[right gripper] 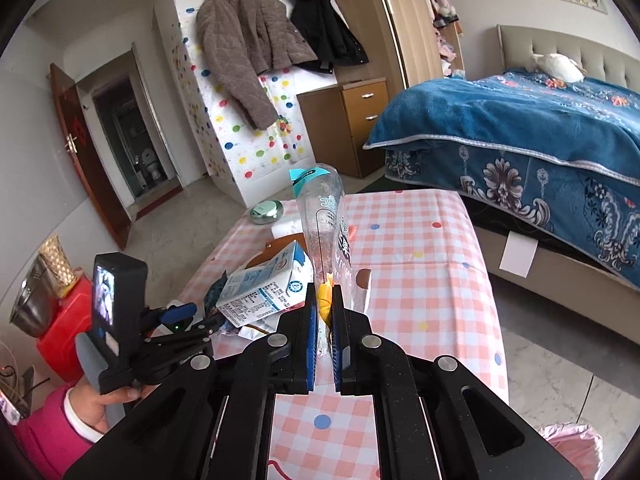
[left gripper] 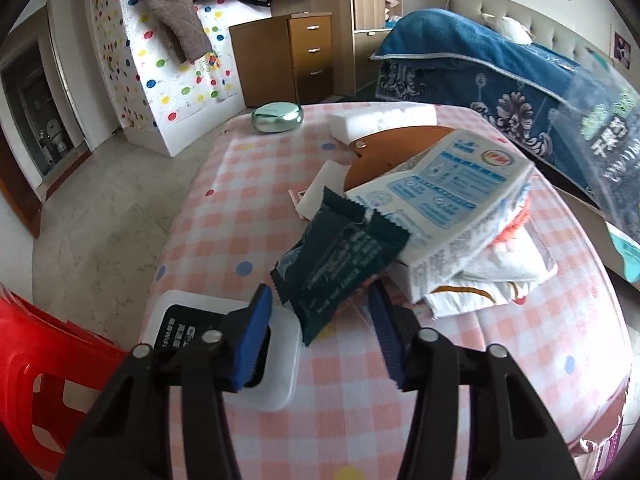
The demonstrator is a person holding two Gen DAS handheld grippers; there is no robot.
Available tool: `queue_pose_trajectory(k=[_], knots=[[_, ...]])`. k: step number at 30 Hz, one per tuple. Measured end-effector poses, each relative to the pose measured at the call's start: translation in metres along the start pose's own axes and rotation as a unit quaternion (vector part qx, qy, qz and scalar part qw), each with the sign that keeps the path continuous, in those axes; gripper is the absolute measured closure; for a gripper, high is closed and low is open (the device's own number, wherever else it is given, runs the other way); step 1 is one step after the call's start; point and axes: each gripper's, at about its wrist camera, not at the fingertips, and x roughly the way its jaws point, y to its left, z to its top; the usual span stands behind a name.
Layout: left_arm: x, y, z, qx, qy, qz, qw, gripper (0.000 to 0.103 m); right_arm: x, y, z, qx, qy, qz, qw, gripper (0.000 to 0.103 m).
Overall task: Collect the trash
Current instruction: 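Grasp the plastic bottle with the right gripper while left gripper grasps green wrapper, then carry bottle and wrapper to the wastebasket and open both grippers over it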
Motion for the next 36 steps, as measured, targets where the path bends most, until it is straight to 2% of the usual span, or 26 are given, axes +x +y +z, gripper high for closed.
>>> queue_pose_trajectory(k=[1, 3, 5, 10, 14, 29, 36], knots=[[0.0, 0.001, 0.0, 0.0, -0.001, 0.003, 1.0, 0.075, -0.001, 0.0, -0.002, 0.0, 0.0, 0.0, 1.0, 0.097], [-0.007, 0.005, -0.002, -0.011, -0.009, -0.008, 0.9999, 0.094, -0.005, 0.0, -0.005, 0.004, -0.002, 0.002, 1.0, 0.097], [-0.021, 0.01, -0.004, -0.022, -0.028, -0.018, 0.9992, 0.1, -0.007, 0.0, -0.006, 0.006, -0.004, 0.004, 1.0, 0.097], [-0.074, 0.026, -0.018, -0.05, -0.078, -0.078, 0.9927, 0.102, -0.024, 0.007, -0.015, 0.008, -0.011, 0.014, 1.0, 0.097], [-0.106, 0.029, -0.032, -0.06, -0.098, -0.101, 0.9883, 0.102, -0.035, 0.013, -0.024, 0.008, -0.01, 0.019, 1.0, 0.097], [-0.154, 0.0, -0.078, -0.038, -0.108, -0.105, 0.9879, 0.102, -0.056, 0.025, -0.061, 0.008, 0.018, 0.031, 0.999, 0.096], [-0.164, -0.015, -0.087, -0.019, -0.111, -0.112, 0.9873, 0.102, -0.069, 0.027, -0.07, 0.009, 0.013, 0.029, 0.999, 0.096]])
